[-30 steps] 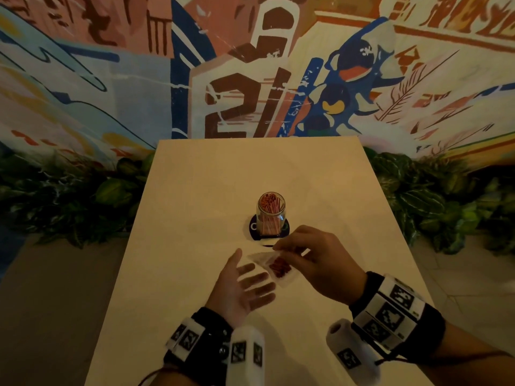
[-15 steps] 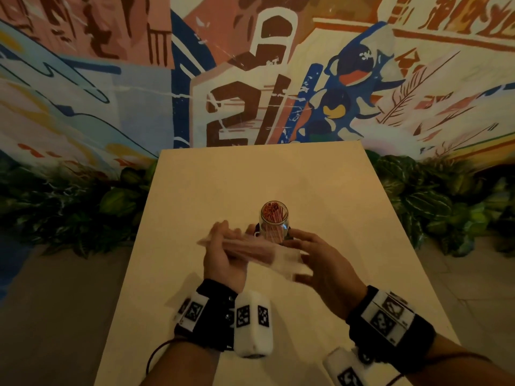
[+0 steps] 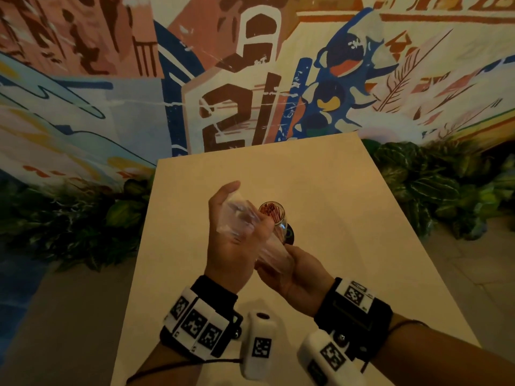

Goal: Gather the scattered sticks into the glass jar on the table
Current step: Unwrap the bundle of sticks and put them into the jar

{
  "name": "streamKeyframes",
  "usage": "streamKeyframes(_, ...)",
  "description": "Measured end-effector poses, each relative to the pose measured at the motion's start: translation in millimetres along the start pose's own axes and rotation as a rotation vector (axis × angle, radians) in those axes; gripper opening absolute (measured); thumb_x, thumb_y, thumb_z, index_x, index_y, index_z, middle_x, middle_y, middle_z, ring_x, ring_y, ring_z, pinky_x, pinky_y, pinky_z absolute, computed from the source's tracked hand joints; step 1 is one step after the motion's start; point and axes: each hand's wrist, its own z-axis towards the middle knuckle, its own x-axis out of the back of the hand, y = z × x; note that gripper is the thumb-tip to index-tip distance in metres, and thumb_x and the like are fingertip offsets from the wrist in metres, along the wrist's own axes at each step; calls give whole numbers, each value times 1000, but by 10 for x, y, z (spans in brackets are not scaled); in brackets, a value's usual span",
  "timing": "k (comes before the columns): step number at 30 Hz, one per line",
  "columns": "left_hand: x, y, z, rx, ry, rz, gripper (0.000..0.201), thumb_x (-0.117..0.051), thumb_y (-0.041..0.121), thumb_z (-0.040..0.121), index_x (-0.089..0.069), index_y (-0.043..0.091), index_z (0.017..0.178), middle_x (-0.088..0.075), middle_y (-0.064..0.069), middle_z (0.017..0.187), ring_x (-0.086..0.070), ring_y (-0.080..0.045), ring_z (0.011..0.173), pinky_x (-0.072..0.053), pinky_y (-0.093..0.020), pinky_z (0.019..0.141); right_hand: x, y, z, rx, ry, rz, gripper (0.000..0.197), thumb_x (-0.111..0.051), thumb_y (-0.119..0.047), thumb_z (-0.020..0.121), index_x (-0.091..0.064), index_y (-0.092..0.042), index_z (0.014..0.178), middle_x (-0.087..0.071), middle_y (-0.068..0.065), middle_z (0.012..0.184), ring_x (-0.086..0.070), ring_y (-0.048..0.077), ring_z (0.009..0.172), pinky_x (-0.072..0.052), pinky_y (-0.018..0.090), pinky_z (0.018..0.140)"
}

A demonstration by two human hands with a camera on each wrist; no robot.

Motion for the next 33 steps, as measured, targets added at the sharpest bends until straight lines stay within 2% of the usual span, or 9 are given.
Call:
streamKeyframes(3,-24,31,-33,-28,-101,-24,56,-67,9,71,-42,30,116,-63,5,87,-65,-13,81,-54,-24,75,66,8,67,25,1,89,40,-32,-27,98,-48,-6,128,-65,19,103,-63,26,84,-60,31,62)
streamKeyframes(8,-13,102,-66,-67,-258,26,77,-74,7,62,-39,44,120,-58,-3,100,-61,-18,95,-53,-25,79,221,58,194,25,36,20,39,-38,-26,95,-50,-13,130,-57,16,131,-53,29,123,-47,41,99)
streamKeyframes(12,-12,102,-123,-73,-309,54,78,-78,2,59,-44,43,117,-57,12,105,-61,-13,97,-56,-31,78,215,-7,176,12,27,0,38,-40,-24,95,-52,-9,128,-57,19,131,-55,30,119,-60,38,73)
streamKeyframes(15,7,107,-153,-108,-322,88,74,-78,5,60,-43,39,116,-57,11,109,-60,-10,100,-55,-31,81,202,-114,127,36,-14,18,39,-42,-26,96,-52,-5,126,-59,18,128,-60,30,109,-59,36,71)
streamKeyframes(19,107,97,-200,-32,-323,119,73,-81,36,65,-37,33,123,-50,-2,122,-55,-7,109,-51,-24,86,182,-211,89,69,66,52,40,-45,-30,96,-53,-2,123,-63,19,120,-64,26,89,-59,38,65)
streamKeyframes(22,254,78,-270,78,-312,30,67,-69,60,68,-43,36,125,-53,6,128,-55,-14,117,-53,-32,89,203,-275,82,112,154,100,35,-48,-32,94,-56,-2,111,-65,18,101,-63,28,82,-59,41,58)
streamKeyframes(25,405,113,-303,248,-258,-129,62,-69,61,68,-56,31,120,-63,-4,123,-61,-24,114,-56,-46,85,233,-307,37,132,176,25,37,-48,-33,94,-58,-1,108,-68,17,95,-64,27,77,-60,37,55)
streamKeyframes(28,538,230,-230,461,-147,-251,73,-75,66,55,-63,22,111,-70,-17,106,-67,-32,99,-56,-51,79,230,-311,-14,184,186,-149,31,-50,-28,94,-61,1,94,-71,13,68,-66,23,59,-58,31,51)
streamKeyframes(33,581,240,-127,793,-292,221,38,-60,40,73,-62,21,105,-70,-15,104,-70,-28,86,-57,-43,68,216,-264,8,350,229,-688,35,-50,-29,94,-66,1,83,-59,13,66,-53,25,55,-47,37,61)
